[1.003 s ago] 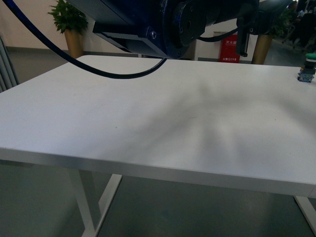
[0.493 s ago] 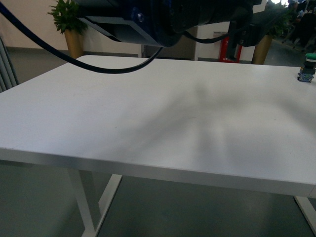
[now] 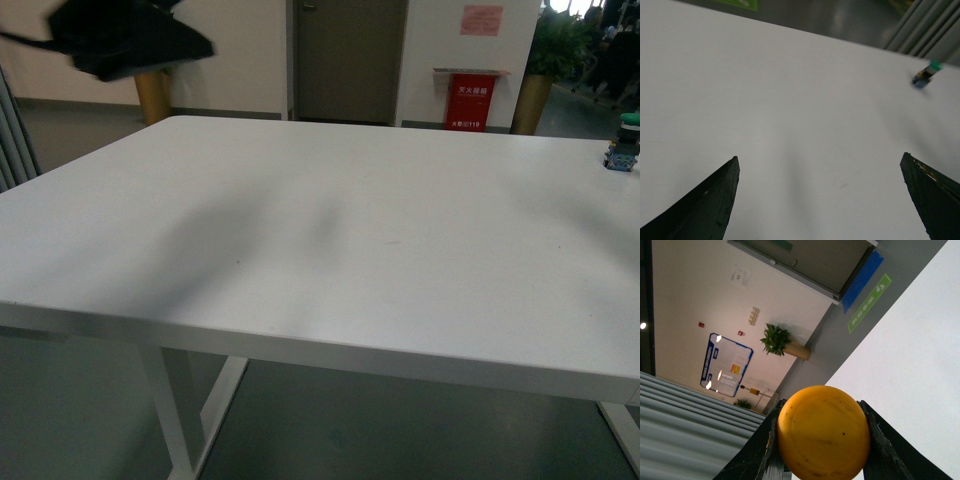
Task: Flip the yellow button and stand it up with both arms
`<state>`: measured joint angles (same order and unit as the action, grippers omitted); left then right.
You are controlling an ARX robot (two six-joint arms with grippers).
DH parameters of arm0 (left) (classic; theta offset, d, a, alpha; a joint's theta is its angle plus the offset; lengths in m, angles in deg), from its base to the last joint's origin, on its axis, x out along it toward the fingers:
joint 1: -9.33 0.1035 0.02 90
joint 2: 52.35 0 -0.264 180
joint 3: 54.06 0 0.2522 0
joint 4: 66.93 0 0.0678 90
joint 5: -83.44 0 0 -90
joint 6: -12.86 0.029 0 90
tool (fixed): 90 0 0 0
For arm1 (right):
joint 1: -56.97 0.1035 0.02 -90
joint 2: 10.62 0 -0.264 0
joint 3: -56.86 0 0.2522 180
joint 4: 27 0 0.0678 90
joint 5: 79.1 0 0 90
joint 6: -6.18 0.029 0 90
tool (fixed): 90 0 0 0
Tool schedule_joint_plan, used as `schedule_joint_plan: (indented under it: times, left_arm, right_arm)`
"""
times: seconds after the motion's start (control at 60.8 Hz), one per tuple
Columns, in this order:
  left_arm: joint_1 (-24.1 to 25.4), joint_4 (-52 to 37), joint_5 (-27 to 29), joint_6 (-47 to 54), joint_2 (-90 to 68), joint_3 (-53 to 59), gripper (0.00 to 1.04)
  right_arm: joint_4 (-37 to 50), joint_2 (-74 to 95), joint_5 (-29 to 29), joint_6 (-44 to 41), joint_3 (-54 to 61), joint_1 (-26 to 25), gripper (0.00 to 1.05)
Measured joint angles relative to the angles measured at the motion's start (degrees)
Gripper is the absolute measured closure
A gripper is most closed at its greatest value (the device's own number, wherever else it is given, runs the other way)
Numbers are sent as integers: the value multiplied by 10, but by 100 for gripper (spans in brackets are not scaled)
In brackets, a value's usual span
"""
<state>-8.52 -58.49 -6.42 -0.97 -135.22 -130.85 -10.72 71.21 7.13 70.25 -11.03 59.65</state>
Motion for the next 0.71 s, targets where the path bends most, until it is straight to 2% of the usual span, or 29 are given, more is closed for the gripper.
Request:
schedule_joint_plan:
  times: [0.148,0.23,0.345,0.378,0.428,0.51,0.707]
  left_arm:
    - [49,37,46,166,137,116,6]
    - [85,69,75,229,215,166,6]
    - [122,106,89,272,300,214,6]
    - [135,74,68,262,317,236,10]
    - [159,-25,15,223,349,291,20]
    - [174,-122,2,177,389,364,34]
    - [177,-165,-1,147,439,467,70]
  right_arm:
    - [3,-2,0,-4,5,1,70]
    - [5,-2,0,-5,8,2,70]
    - [5,-2,-2,-5,9,6,70]
    - [5,-2,-2,-5,9,7,70]
    - [5,-2,-2,-5,9,8,70]
    - [5,-2,-2,-6,9,8,70]
    - [5,-2,-9,-10,10,8,70]
